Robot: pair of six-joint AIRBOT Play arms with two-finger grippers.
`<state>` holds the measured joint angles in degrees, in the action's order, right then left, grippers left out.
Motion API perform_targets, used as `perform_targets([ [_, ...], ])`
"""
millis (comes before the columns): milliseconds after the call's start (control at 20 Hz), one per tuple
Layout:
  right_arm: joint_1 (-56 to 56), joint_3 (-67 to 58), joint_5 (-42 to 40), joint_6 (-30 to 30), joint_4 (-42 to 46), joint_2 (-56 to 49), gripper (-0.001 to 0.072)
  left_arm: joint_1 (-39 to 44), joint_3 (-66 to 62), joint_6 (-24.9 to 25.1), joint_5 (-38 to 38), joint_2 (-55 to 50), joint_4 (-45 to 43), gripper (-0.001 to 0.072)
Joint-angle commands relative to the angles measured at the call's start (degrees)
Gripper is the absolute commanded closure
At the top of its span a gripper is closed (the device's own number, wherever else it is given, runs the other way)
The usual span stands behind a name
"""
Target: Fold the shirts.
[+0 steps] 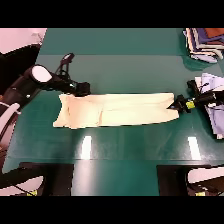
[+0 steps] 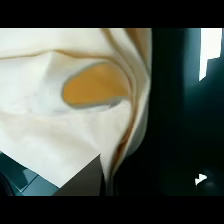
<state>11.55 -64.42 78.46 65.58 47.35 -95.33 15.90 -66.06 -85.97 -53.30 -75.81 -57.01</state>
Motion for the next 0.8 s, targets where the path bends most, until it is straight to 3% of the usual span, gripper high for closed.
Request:
perform_targets([
  [0,-1.8,-3.0,1.0,-0.3,-1.5,3.7,0.0698,4.9,-0.5,-1.1,4.7,-4.9,0.8,0.0685],
  [250,-3.4,-10.6,4.3,3.0,-11.9,14.4,0.0699,12.4,-7.7,0.5,5.3,-16.9,3.9,0.0685],
  [550,-15.1,-21.5,4.1,8.9,-11.8,19.7,0.0699,16.9,-16.3,0.4,6.4,-25.2,6.0,0.0685],
  [750,-23.9,-25.0,1.5,9.0,-11.8,19.6,0.0699,17.5,-17.8,0.4,8.2,-26.9,6.9,0.0685],
])
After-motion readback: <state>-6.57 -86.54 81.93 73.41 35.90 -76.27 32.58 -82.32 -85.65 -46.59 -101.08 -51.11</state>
